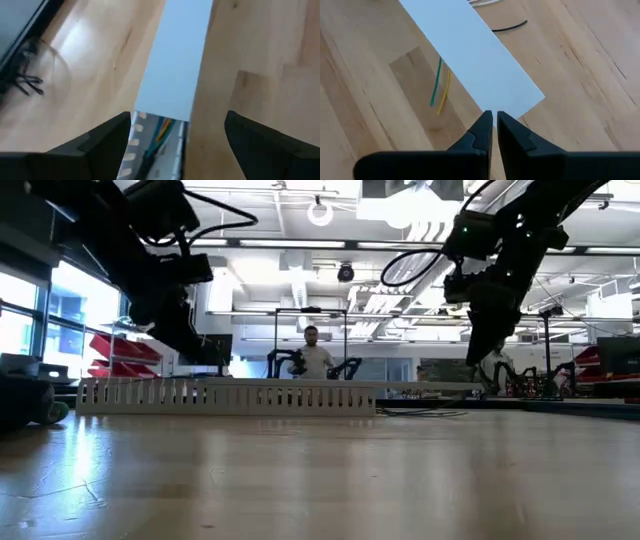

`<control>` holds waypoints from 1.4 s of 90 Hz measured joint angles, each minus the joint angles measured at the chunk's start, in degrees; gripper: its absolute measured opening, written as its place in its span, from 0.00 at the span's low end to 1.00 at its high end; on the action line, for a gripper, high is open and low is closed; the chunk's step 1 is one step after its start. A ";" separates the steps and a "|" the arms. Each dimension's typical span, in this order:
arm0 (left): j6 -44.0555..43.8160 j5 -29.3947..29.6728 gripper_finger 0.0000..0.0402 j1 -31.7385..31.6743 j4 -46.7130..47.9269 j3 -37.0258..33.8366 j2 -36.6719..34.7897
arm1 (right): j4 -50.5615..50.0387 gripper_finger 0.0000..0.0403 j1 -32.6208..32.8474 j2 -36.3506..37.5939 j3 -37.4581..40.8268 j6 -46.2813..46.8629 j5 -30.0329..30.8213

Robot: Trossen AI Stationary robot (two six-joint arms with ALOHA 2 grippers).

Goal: Ziptie cables
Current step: Close the white cable duct

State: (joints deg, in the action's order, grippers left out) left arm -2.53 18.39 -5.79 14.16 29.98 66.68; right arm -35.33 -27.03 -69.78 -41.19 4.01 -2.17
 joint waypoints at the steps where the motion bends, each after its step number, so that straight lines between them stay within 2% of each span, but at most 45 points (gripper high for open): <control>1: 0.22 -0.33 0.75 -0.18 0.03 -0.06 0.10 | 0.00 0.03 0.00 0.00 0.00 0.00 0.00; 18: 1.57 -1.32 0.75 -2.99 0.41 -1.50 2.28 | 0.17 0.03 0.04 0.00 0.02 0.00 -0.01; 34: 3.22 -1.80 0.75 -4.35 -3.93 -3.00 5.52 | 0.47 0.03 0.04 0.00 0.02 -0.09 -0.01; 67: 3.81 -4.98 0.74 -4.43 -9.67 -3.07 12.36 | 0.45 0.03 0.01 0.00 0.02 -1.41 0.31; 85: 3.16 -5.66 0.71 -4.32 -10.53 -3.00 14.05 | -3.48 0.03 -3.77 0.00 0.07 4.38 8.55; 91: 3.17 -6.00 0.70 -4.32 -10.71 -3.00 14.11 | -3.42 0.03 -5.72 0.00 0.45 5.88 9.43; 107: 3.51 -6.22 0.67 -4.32 -10.94 -3.00 14.16 | 1.54 0.03 -9.80 -0.30 3.93 7.76 2.73; 126: 4.70 -7.32 0.62 -4.34 -11.40 -3.00 14.20 | 10.61 0.03 -8.62 -4.77 7.42 10.54 -2.86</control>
State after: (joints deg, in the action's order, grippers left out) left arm 2.17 11.07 -10.13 2.77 26.98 80.88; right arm -24.73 -35.64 -74.55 -33.77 14.56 -5.03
